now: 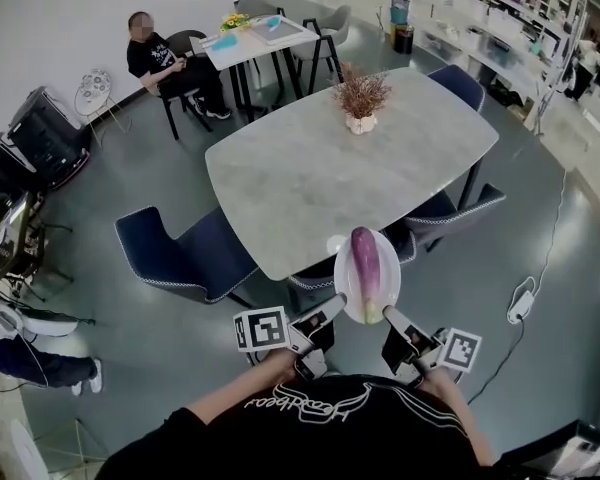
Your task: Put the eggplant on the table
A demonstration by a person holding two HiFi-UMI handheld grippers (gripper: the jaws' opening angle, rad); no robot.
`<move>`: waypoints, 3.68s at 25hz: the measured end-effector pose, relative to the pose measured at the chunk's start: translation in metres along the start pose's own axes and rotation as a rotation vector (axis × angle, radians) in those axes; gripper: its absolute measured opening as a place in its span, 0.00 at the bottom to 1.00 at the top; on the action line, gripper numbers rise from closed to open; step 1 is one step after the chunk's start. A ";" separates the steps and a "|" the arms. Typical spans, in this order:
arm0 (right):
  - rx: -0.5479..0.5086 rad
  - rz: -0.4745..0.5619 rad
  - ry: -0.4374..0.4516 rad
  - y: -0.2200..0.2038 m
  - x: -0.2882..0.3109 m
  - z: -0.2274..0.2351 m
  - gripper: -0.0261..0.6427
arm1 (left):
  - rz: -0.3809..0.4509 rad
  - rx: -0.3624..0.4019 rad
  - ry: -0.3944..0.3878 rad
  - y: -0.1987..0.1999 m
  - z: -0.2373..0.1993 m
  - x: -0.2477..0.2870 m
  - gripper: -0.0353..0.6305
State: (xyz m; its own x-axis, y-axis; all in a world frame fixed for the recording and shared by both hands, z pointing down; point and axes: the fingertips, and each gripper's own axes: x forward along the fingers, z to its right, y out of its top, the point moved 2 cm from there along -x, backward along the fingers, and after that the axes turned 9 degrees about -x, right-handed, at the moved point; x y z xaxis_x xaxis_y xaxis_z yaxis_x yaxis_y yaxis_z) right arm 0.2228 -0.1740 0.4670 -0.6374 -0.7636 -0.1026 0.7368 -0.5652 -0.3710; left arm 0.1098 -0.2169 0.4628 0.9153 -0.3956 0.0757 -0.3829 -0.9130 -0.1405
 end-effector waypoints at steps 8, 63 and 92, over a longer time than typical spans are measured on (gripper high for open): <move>-0.010 -0.034 0.015 0.003 0.017 0.001 0.07 | 0.055 -0.024 -0.010 0.012 -0.004 -0.007 0.09; -0.002 -0.099 -0.098 0.127 0.262 0.119 0.07 | 0.087 -0.094 0.092 0.285 -0.085 0.076 0.09; 0.028 -0.191 -0.301 0.140 0.306 0.248 0.07 | 0.089 -0.147 0.253 0.335 -0.198 0.125 0.09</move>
State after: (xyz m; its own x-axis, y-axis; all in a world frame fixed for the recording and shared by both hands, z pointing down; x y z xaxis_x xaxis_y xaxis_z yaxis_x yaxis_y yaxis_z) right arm 0.1864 -0.5646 0.6128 -0.6725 -0.6986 0.2444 0.6193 -0.7119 -0.3310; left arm 0.0710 -0.5922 0.6204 0.8241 -0.4703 0.3157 -0.4912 -0.8709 -0.0151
